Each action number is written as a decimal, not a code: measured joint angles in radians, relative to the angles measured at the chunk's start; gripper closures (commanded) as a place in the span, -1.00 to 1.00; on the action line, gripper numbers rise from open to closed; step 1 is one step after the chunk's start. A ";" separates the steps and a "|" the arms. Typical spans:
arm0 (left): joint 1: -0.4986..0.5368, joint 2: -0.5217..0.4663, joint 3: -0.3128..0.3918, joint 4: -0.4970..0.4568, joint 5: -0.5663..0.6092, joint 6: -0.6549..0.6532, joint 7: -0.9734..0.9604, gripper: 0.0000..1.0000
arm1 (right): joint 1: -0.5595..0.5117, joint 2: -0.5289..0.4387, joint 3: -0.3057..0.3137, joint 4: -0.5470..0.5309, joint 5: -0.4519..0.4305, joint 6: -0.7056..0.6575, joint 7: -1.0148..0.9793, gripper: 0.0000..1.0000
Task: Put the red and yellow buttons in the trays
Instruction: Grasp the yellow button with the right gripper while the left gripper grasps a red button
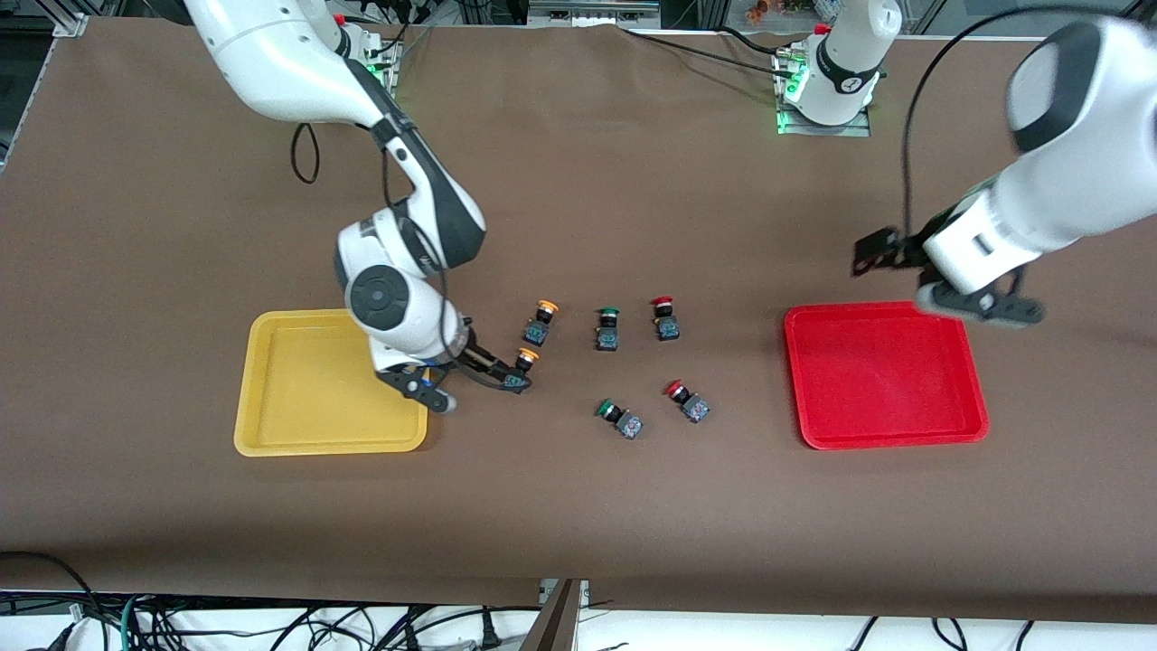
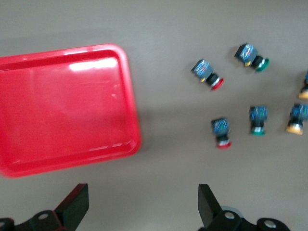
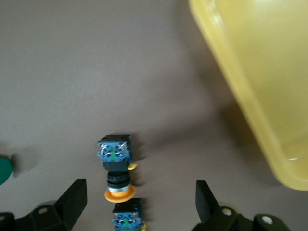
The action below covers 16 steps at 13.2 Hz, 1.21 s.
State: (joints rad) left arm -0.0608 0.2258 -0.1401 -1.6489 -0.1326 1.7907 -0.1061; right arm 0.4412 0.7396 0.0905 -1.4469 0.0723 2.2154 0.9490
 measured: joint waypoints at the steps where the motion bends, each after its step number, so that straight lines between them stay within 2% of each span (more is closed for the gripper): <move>1: -0.038 0.060 -0.005 0.009 0.000 0.046 -0.062 -1.00 | 0.013 0.017 0.000 0.000 0.000 0.022 0.002 -1.00; 3: -0.119 0.185 -0.007 0.051 -0.003 0.124 -0.224 -1.00 | 0.027 0.043 -0.001 0.000 -0.005 0.051 0.002 -1.00; 5: -0.172 0.321 -0.007 0.135 -0.004 0.138 -0.419 -1.00 | 0.033 0.066 -0.001 0.000 -0.015 0.081 0.002 -1.00; 8: -0.216 0.512 -0.004 0.275 -0.004 0.204 -0.616 -1.00 | 0.034 0.100 -0.001 0.001 -0.018 0.148 0.002 -1.00; 9: -0.220 0.554 -0.004 0.299 -0.004 0.260 -0.692 -1.00 | 0.035 0.109 -0.002 0.001 -0.018 0.170 0.002 -0.91; 10: -0.223 0.586 -0.003 0.310 -0.004 0.323 -0.748 -1.00 | 0.035 0.120 -0.002 0.001 -0.024 0.194 0.002 -0.43; 11: -0.227 0.615 -0.003 0.314 -0.004 0.380 -0.782 -1.00 | 0.036 0.129 -0.002 0.001 -0.037 0.215 0.002 0.39; 12: -0.232 0.640 -0.003 0.315 -0.004 0.419 -0.796 -1.00 | 0.037 0.137 -0.002 0.001 -0.046 0.229 0.002 0.90; 13: -0.238 0.662 -0.003 0.317 -0.004 0.436 -0.802 -1.00 | 0.037 0.140 -0.002 0.001 -0.051 0.236 0.002 1.00; 14: -0.244 0.678 -0.002 0.317 0.001 0.443 -0.805 -1.00 | 0.037 0.139 -0.003 0.003 -0.054 0.236 0.001 1.00; 16: -0.259 0.696 -0.001 0.317 0.066 0.444 -0.812 0.60 | 0.037 0.133 -0.005 0.014 -0.054 0.236 -0.001 1.00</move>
State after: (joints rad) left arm -0.3196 0.9223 -0.1416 -1.3317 -0.0671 2.2350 -0.9177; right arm 0.4783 0.8723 0.0855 -1.4330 0.0180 2.4513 0.9476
